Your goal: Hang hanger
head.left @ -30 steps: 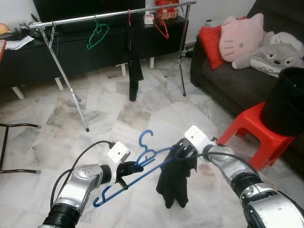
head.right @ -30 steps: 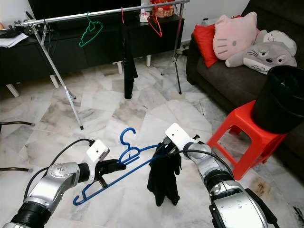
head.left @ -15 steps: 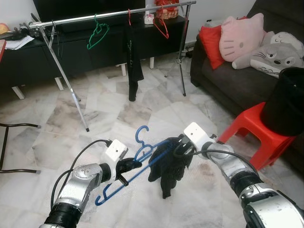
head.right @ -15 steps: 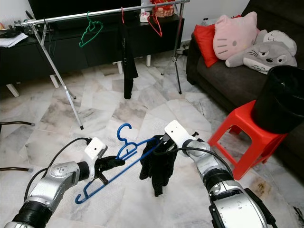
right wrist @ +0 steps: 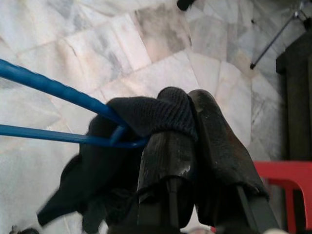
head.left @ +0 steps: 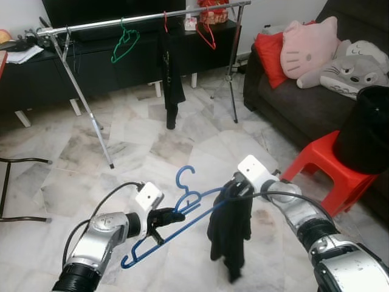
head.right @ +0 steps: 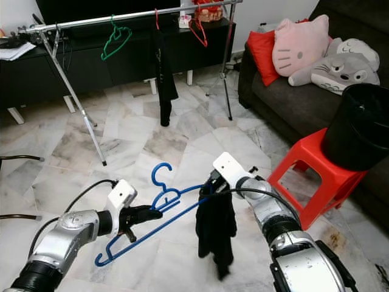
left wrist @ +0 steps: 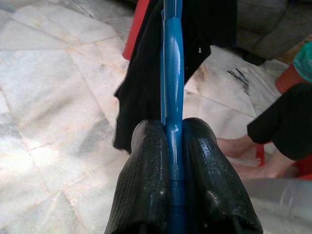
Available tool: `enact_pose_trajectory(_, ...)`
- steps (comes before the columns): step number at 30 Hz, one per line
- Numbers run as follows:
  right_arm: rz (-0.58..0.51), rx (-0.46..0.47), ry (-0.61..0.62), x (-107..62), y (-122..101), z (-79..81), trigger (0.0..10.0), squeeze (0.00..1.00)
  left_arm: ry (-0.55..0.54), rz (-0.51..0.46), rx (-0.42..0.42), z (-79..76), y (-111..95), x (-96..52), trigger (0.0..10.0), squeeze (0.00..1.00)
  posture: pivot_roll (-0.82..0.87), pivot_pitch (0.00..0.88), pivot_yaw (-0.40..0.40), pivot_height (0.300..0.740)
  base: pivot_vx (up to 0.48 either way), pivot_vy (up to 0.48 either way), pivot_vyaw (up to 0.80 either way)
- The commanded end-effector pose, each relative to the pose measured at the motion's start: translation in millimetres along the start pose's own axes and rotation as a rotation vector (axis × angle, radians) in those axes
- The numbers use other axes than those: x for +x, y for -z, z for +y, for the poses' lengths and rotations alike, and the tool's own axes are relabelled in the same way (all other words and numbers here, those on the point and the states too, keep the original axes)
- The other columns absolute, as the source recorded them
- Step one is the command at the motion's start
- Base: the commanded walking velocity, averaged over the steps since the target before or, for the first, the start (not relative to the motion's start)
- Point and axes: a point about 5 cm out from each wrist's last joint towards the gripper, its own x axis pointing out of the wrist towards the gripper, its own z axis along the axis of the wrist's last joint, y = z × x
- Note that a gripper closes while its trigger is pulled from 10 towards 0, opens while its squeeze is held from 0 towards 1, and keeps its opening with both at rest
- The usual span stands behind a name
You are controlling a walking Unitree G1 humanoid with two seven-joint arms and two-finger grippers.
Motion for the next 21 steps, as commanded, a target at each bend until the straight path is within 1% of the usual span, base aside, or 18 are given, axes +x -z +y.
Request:
enact_pose_trajectory(1, -0.045, -0.015, -0.029, 0.5, -13, 1.4, 10.0, 0.00, -0.031, -0.001, 0.020, 2.2, -4, 4.4, 10.0, 0.00, -0.07, 0.000, -0.026, 0.740, 0.000, 0.000, 0.00)
enact_pose_trajectory(2, -0.050, -0.015, -0.039, 0.5, -14, 2.5, 10.0, 0.00, -0.027, -0.005, 0.021, 1.5, -5, 4.9, 10.0, 0.00, -0.07, 0.000, -0.026, 0.740, 0.000, 0.000, 0.00)
enact_pose_trajectory(5, -0.047, -0.045, -0.086, 0.3, -12, 8.4, 10.0, 0.00, 0.046, -0.030, -0.024, -6.9, -7, 5.9, 10.0, 0.00, -0.07, 0.000, -0.027, 0.740, 0.000, 0.000, 0.00)
enact_pose_trajectory(8, -0.035, -0.044, -0.078, -0.4, -9, 7.4, 10.0, 0.00, 0.067, -0.026, -0.015, -9.6, -7, 5.2, 10.0, 0.00, -0.07, 0.000, -0.028, 0.740, 0.000, 0.000, 0.00)
enact_pose_trajectory(9, -0.027, -0.037, -0.074, -0.6, -8, 6.9, 10.0, 0.00, 0.055, -0.022, -0.006, -8.7, -6, 4.8, 10.0, 0.00, -0.07, 0.000, -0.028, 0.740, 0.000, 0.000, 0.00)
enact_pose_trajectory(10, -0.021, -0.035, -0.081, -0.7, -7, 7.9, 10.0, 0.00, 0.006, -0.016, 0.016, -4.4, -5, 5.4, 10.0, 0.00, -0.07, 0.000, -0.028, 0.740, 0.000, 0.000, 0.00)
enact_pose_trajectory(11, -0.021, -0.035, -0.081, -0.7, -7, 7.9, 10.0, 0.00, 0.006, -0.016, 0.016, -4.4, -5, 5.4, 10.0, 0.00, -0.07, 0.000, -0.028, 0.740, 0.000, 0.000, 0.00)
enact_pose_trajectory(12, -0.019, -0.033, -0.090, -0.8, -7, 9.0, 10.0, 0.00, -0.032, -0.007, 0.017, -0.5, -4, 6.6, 10.0, 0.00, -0.07, 0.000, -0.030, 0.740, 0.000, 0.000, 0.00)
enact_pose_trajectory(13, -0.024, -0.028, -0.099, -1.0, -8, 11.3, 10.0, 0.00, -0.110, -0.004, 0.043, 6.7, -5, 8.1, 10.0, 0.00, -0.07, 0.000, -0.030, 0.740, 0.000, 0.000, 0.00)
enact_pose_trajectory(14, -0.025, -0.027, -0.101, -1.2, -8, 11.8, 10.0, 0.00, -0.129, -0.004, 0.051, 8.4, -5, 8.4, 10.0, 0.00, -0.07, 0.000, -0.030, 0.740, 0.000, 0.000, 0.00)
enact_pose_trajectory(15, -0.026, -0.017, -0.094, -1.1, -8, 12.5, 10.0, 0.00, -0.175, -0.009, 0.025, 13.5, -6, 9.2, 10.0, 0.00, -0.07, 0.000, -0.031, 0.740, 0.000, 0.000, 0.00)
enact_pose_trajectory(16, -0.025, -0.014, -0.090, -1.0, -7, 12.7, 10.0, 0.00, -0.179, -0.013, 0.012, 14.3, -6, 9.3, 10.0, 0.00, -0.07, 0.000, -0.031, 0.740, 0.000, 0.000, 0.00)
enact_pose_trajectory(17, -0.023, -0.013, -0.089, -0.9, -7, 13.2, 10.0, 0.00, -0.176, -0.020, 0.017, 14.3, -7, 9.4, 10.0, 0.00, -0.07, 0.000, -0.031, 0.740, 0.000, 0.000, 0.00)
enact_pose_trajectory(18, -0.022, -0.012, -0.091, -1.2, -6, 14.1, 10.0, 0.00, -0.197, -0.029, 0.027, 15.7, -10, 9.5, 10.0, 0.00, -0.07, 0.000, -0.031, 0.740, 0.000, 0.000, 0.00)
enact_pose_trajectory(21, -0.018, -0.003, -0.071, -2.4, -6, 12.1, 10.0, 0.00, -0.231, -0.023, 0.053, 18.0, -12, 9.9, 10.0, 0.00, -0.07, 0.000, -0.031, 0.740, 0.000, 0.000, 0.00)
